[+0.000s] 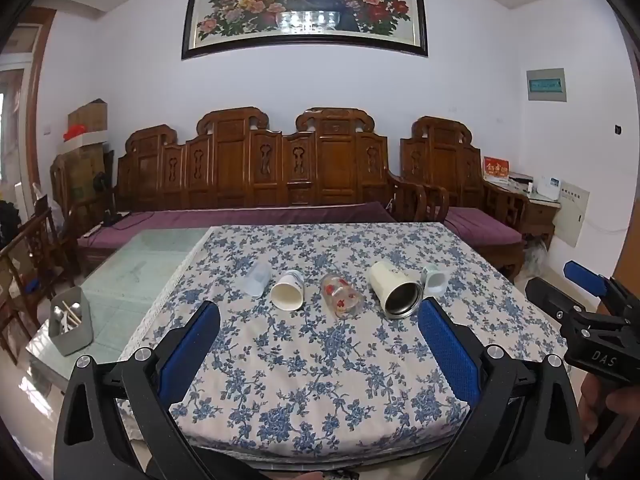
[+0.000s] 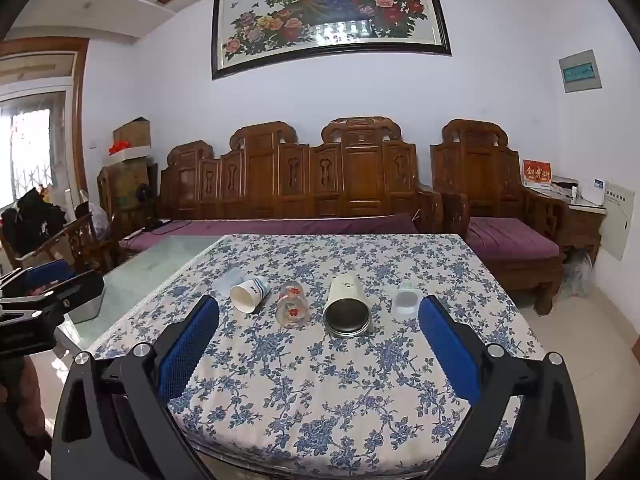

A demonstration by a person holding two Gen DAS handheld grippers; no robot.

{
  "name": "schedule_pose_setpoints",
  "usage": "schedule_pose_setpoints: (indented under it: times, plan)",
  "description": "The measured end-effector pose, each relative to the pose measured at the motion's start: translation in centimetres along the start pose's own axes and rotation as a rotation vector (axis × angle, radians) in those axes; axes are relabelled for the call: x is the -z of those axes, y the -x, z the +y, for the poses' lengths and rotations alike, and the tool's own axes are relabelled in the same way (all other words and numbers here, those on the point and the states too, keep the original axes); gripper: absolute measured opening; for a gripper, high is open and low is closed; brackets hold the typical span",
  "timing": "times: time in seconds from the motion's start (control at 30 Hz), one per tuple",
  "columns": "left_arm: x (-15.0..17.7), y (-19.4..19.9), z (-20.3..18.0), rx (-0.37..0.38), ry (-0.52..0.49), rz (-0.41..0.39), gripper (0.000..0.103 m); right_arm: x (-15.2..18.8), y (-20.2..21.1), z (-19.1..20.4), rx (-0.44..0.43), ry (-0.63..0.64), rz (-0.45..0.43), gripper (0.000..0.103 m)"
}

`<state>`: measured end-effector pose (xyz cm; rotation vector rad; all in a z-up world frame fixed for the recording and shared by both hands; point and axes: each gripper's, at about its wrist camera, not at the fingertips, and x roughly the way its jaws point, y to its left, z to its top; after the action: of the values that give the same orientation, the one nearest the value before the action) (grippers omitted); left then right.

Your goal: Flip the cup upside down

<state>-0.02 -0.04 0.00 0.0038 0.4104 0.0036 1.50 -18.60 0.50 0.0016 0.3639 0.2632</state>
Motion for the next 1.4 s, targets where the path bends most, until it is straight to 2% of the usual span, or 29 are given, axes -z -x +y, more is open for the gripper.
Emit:
schedule_pose_setpoints:
  times: [1.4]
  plan:
    - [-1.0, 0.9, 0.0, 0.0, 0.007, -0.019, 0.095, -0.2, 0.5, 0.6, -0.006, -0.001, -0.005, 0.101]
